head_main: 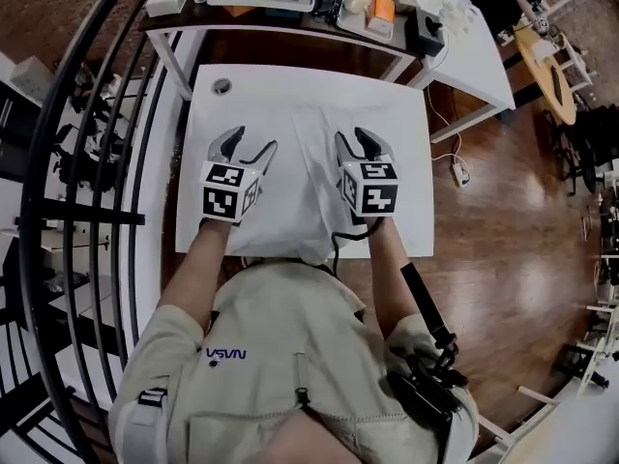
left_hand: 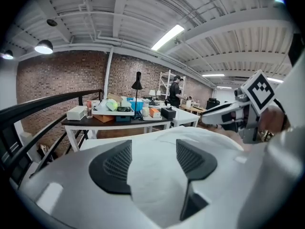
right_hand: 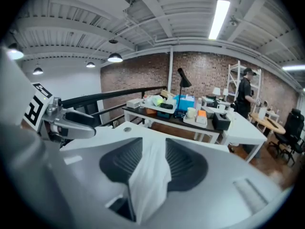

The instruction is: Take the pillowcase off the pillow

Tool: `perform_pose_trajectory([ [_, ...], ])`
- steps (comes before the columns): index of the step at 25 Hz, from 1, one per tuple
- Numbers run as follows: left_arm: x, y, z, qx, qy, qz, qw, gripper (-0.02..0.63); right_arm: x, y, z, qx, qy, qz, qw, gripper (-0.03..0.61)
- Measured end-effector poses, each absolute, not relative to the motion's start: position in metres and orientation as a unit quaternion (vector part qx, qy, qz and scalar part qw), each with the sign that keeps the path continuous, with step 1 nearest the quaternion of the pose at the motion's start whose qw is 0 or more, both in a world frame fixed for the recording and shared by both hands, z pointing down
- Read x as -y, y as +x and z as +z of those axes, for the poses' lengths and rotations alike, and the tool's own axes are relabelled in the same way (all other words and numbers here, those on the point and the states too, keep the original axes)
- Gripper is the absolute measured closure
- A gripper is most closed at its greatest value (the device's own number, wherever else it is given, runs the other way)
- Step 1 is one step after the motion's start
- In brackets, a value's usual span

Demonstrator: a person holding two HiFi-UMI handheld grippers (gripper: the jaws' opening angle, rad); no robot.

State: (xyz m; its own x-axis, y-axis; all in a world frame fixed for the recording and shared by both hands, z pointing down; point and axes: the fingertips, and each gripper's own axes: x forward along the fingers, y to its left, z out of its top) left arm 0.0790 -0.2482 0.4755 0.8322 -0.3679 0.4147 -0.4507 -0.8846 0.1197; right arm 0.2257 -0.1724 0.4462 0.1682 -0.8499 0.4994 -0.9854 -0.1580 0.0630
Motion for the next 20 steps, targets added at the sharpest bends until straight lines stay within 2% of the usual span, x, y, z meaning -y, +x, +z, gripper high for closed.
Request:
perform_pose_trajectory([
  [7,0.259,0.099,0.507,0.231,0.936,0.231,0.129,0.329,0.228,0.237,0.477,0.642,0.692,0.216,0.251,0.379],
  [13,0.269,0.110,0.534,0.232,0.921,0.281,0.136,0.311,0.253,0.233,0.532,0.647,0.635,0.303,0.293,0.371],
  [15,0.265,0.113,0.542,0.220,0.917,0.306,0.131,0.313,0.253,0.234,0.545,0.643,0.618,0.315,0.326,0.371],
  [16,0.261,0.114,0.545,0.209,0.916,0.318,0.127,0.335,0.252,0.240,0.547,0.635,0.615,0.307,0.352,0.373],
  [18,0.251,0.117,0.552,0.184,0.918,0.331,0.118,0.420,0.255,0.244,0.548,0.637,0.610,0.282,0.377,0.413],
  [20,0.244,0.112,0.551,0.175,0.922,0.325,0.115,0.568,0.254,0.244,0.547,0.642,0.612,0.269,0.376,0.494],
])
